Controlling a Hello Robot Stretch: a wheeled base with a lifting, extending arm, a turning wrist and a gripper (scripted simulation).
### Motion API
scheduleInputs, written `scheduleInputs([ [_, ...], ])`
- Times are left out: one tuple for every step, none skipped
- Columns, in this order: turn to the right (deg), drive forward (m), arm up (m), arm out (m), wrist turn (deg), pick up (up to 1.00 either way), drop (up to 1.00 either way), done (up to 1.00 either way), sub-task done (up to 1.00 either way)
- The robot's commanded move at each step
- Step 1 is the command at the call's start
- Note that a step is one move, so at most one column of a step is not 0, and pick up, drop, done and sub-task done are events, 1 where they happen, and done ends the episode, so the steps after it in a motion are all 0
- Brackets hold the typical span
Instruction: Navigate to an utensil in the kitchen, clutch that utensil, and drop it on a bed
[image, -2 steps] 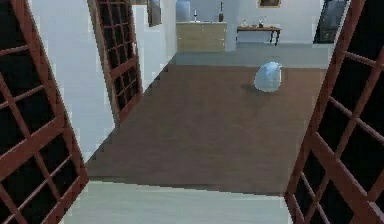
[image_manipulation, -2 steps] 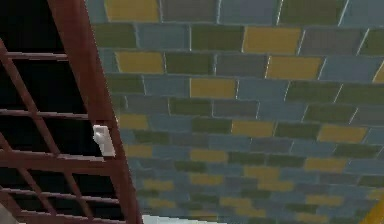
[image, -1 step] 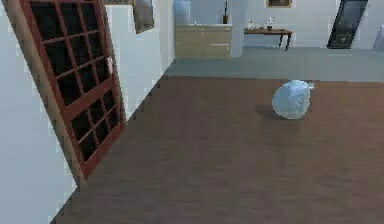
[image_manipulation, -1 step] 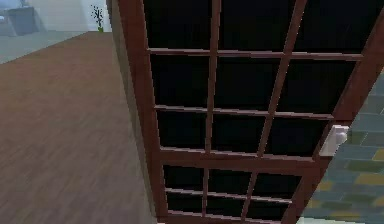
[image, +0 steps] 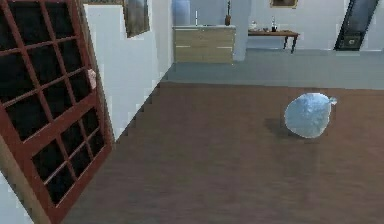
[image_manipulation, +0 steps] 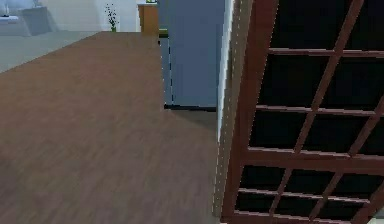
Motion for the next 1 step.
scheduleInputs([
  [45.0, 0.0, 0.0, 0.0, 0.0, 0.0, 0.0, 0.0, 0.0],
])
